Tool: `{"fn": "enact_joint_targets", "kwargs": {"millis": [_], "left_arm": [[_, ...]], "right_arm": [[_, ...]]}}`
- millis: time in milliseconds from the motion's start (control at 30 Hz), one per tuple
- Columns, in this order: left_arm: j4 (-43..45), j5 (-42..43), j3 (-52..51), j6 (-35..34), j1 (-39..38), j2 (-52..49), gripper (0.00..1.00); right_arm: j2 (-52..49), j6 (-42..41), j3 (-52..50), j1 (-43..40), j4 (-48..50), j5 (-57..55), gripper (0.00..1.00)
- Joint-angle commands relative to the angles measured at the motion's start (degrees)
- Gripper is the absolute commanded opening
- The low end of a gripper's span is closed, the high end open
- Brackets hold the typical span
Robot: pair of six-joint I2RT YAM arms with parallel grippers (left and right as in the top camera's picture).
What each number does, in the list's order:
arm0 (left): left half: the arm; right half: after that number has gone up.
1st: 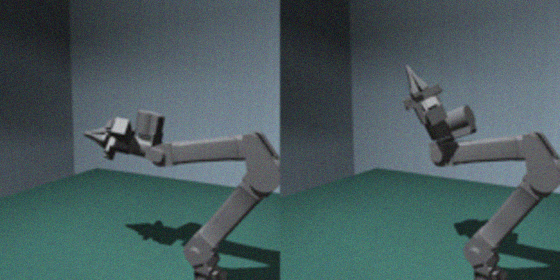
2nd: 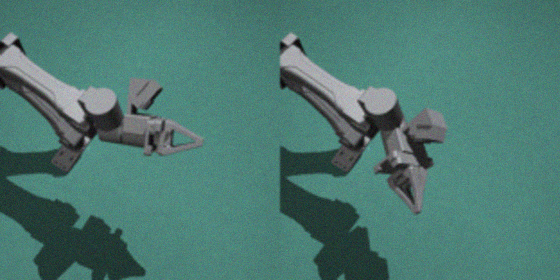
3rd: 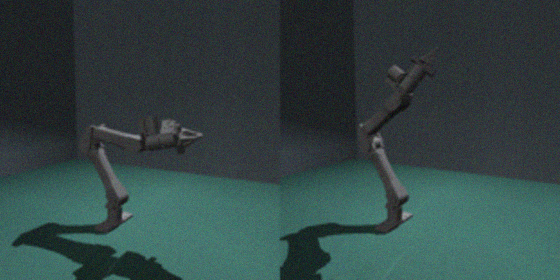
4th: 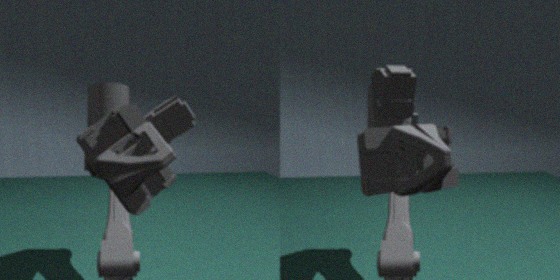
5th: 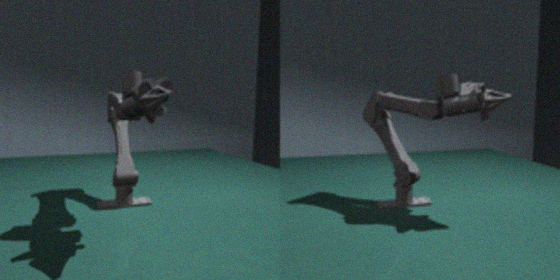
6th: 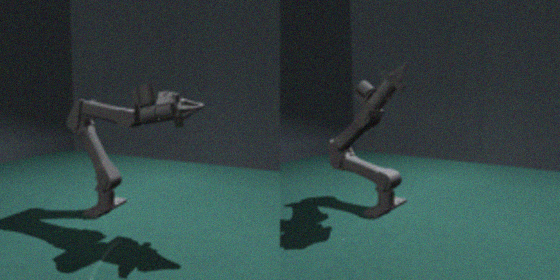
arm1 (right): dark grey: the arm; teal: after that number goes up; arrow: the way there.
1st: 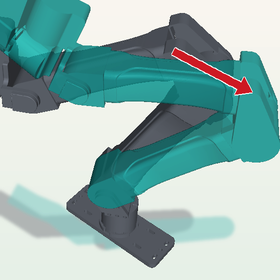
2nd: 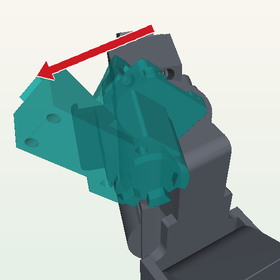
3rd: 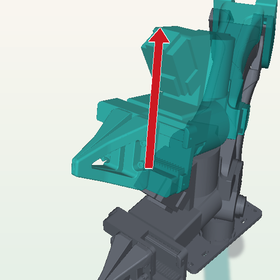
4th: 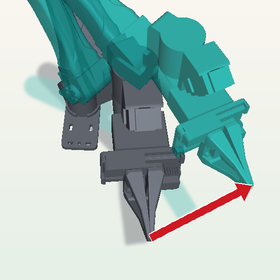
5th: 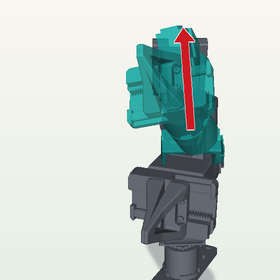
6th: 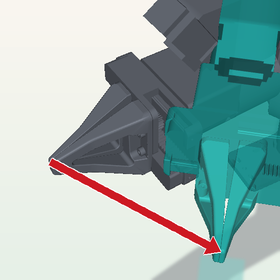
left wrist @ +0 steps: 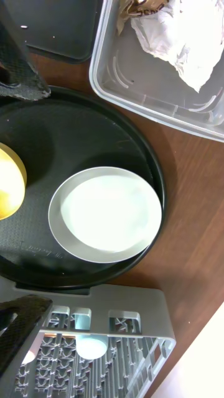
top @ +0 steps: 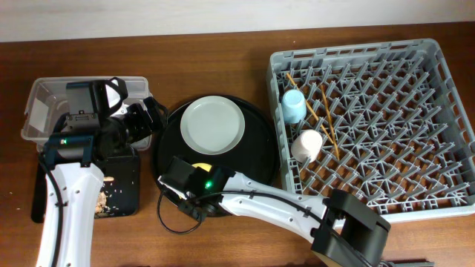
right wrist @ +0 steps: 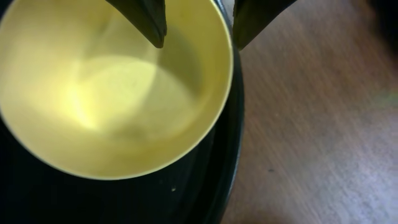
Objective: Sort waste into correct bins and load items into the dishwasher rack
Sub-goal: 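Grasp the yellow bowl rim with the right gripper and lift, then carry the yellow bowl right into the rack beside the pink cup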
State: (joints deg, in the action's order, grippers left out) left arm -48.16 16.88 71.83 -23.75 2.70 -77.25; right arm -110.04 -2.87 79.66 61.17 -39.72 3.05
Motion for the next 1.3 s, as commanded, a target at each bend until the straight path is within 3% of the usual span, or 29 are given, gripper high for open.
{"fn": "enact_joint_targets", "kwargs": {"millis": [0,333,500,767,900,1100,1267], "left_arm": [[0.1,-0.2,0.2,0.7,0.1,0.1,0.99],[0.1,-0.2,0.2,0.7,0.1,0.1,0.99],[0.1,-0.2,0.2,0.7,0.1,0.1,0.99],[0.1,-0.2,0.2,0.7,0.1,0.1,0.99],[0.1,-0.2,0.2,0.7,0.1,0.1,0.99],[0.1,-0.2,0.2,0.7,0.1,0.1,0.99],[0.1,-0.2,0.2,0.7,0.1,0.1,0.99]], "right_arm": [[0.0,-0.6,-1.5,0.0,0.5,2.1,0.37],[0.0,-0.6,-5.9,-0.1,6.1,-2.5,0.36],[0.1,-0.6,-5.8,-0.2,5.7,-2.6,0.04],[3.8,-0.7,0.1,-0.2,-4.2,8.8,0.04],[10.6,-2.2,5.9,-0.5,-14.1,11.1,0.04],[23.0,-7.1,6.8,-7.8,-21.0,16.5,0.04],[30.7,-6.8,6.5,-24.1,-29.8,27.5,0.04]]}}
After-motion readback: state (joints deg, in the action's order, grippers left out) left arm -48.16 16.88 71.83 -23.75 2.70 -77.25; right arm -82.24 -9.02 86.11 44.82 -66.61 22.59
